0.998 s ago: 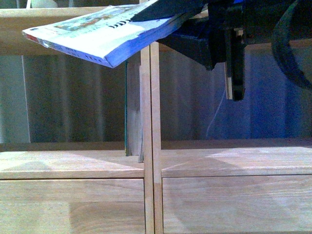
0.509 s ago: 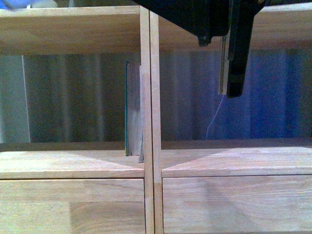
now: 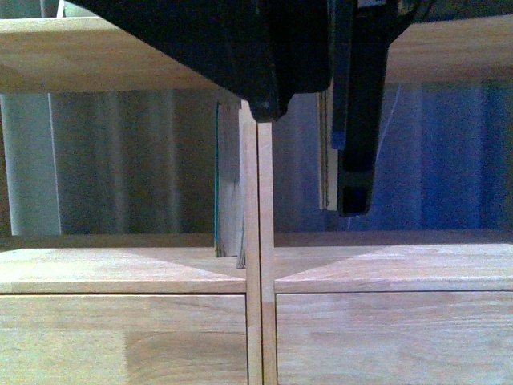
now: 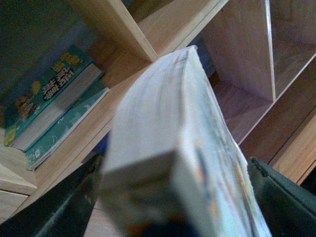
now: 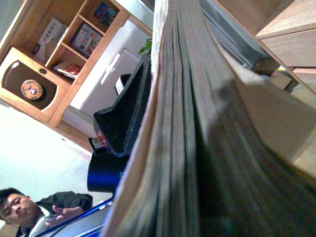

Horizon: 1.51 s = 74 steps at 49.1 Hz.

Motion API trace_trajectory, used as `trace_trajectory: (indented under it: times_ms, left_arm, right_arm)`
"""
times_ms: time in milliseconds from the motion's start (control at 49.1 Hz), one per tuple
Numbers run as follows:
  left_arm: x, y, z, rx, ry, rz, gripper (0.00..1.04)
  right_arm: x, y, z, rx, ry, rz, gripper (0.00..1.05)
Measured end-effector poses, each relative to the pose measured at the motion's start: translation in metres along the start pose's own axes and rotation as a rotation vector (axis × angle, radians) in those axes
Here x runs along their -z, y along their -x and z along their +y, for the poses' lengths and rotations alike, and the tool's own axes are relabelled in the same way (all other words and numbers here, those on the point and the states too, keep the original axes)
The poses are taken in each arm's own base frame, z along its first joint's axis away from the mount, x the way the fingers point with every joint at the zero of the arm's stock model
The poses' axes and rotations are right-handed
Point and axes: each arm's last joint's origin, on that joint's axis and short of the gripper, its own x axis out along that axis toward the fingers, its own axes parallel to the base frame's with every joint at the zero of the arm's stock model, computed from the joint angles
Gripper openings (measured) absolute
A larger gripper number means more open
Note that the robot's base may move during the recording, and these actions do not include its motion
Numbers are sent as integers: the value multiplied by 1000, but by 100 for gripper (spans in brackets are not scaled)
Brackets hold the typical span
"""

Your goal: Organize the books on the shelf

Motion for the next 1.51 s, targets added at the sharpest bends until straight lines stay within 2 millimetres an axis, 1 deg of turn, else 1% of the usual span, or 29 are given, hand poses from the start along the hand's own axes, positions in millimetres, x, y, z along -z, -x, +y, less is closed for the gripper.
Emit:
trace_trajectory:
  times_ms: [41,61,163,265,306,428,530,631,693,733,896,917,978,998,1080,1141,1181,1202,1222,1243,1263,1365,1426,1467,1507]
  left_arm:
    - [0,0,0,-1,0,1,82]
    - [0,0,-1,-1,-1,3,79]
    - [1,0,-2,0,-9,6,68]
    - [0,0,-2,2,-12,4,54]
    - [0,0,-2,2,-12,4,50]
    - [0,0,-3,3,-10,2,35]
    - [0,-2,-5,3,11,-6,19]
    - [-1,-3,-8,7,38,-10,10]
    - [-1,-3,-9,8,50,-13,8]
    - [-1,-4,-9,6,53,-12,7]
    - [0,-4,-7,-36,47,-8,7]
    - [-1,-4,-7,-43,43,-6,7]
    - [-3,-4,-7,-61,29,-7,7]
    - [-5,-4,-7,-73,15,-9,7]
    - [-15,-4,-5,-140,-53,-26,7]
    - [-20,-4,-4,-182,-92,-32,7]
    - [-25,-4,-3,-231,-148,-42,7]
    - [-26,-4,-2,-245,-166,-44,7]
    - [-29,-4,-2,-273,-216,-45,7]
    - [-30,-4,-1,-286,-225,-47,7]
    - [-32,-4,0,-311,-270,-48,7]
    - [-42,-4,0,-392,-428,-66,7]
    - [-52,-5,-2,-443,-598,-97,7]
    - [-57,-5,-1,-466,-695,-113,7]
    - [-62,-5,0,-490,-791,-129,7]
  right_arm:
    - [0,0,0,0,0,0,7]
    - [0,0,0,0,1,0,7]
    - [0,0,0,1,1,-1,7]
    - [-1,0,-1,3,1,-4,7]
    - [-1,1,-1,4,1,-4,7]
    - [-2,2,-2,13,0,-10,7]
    - [-3,3,-6,37,-7,-16,7]
    - [-4,3,-9,49,-12,-16,7]
    - [-5,3,-9,53,-13,-18,7]
    - [-5,4,-10,55,-14,-19,13]
    - [-6,5,-11,68,-18,-31,43]
    - [-7,5,-12,75,-18,-37,48]
    - [-9,6,-14,91,-17,-56,59]
    - [-11,7,-16,104,-11,-71,64]
    - [-23,13,-24,173,45,-151,79]
    - [-30,17,-28,215,82,-197,85]
    - [-40,22,-34,280,142,-257,92]
    - [-42,23,-35,296,149,-274,93]
    - [-47,26,-38,332,185,-303,97]
    - [-50,28,-40,350,192,-320,98]
    - [-55,31,-43,389,226,-350,99]
    - [-73,46,-60,555,317,-465,97]
    - [-85,59,-76,672,382,-537,98]
    - [-91,69,-85,748,395,-566,98]
    - [-95,74,-91,794,401,-572,98]
